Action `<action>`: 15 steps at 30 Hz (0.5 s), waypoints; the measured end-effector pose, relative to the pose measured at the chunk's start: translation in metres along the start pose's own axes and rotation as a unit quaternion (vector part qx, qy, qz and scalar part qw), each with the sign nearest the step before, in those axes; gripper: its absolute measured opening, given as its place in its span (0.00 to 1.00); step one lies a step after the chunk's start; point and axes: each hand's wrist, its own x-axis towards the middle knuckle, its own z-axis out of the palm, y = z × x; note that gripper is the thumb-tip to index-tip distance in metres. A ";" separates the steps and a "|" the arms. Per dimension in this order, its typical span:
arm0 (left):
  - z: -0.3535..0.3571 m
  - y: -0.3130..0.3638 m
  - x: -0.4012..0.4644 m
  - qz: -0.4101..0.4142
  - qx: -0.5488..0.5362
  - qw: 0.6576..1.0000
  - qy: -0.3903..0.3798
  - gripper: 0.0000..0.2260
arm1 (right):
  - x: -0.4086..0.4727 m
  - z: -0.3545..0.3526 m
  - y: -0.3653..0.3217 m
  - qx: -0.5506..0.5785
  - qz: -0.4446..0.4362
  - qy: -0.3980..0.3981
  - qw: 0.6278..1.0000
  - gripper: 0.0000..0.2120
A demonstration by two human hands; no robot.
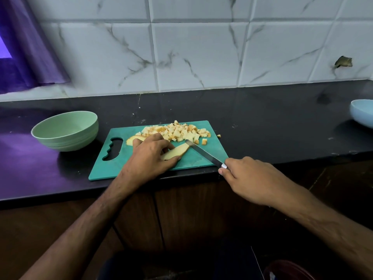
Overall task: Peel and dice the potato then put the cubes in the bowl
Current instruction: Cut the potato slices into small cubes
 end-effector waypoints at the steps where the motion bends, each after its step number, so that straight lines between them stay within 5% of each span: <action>1: 0.000 0.000 0.001 -0.003 -0.005 1.000 -0.003 0.18 | 0.001 -0.001 -0.002 0.002 0.000 -0.009 1.000 0.15; 15: 0.004 -0.002 -0.005 -0.016 -0.033 0.999 0.021 0.19 | 0.005 -0.015 -0.009 -0.012 0.020 -0.005 1.000 0.17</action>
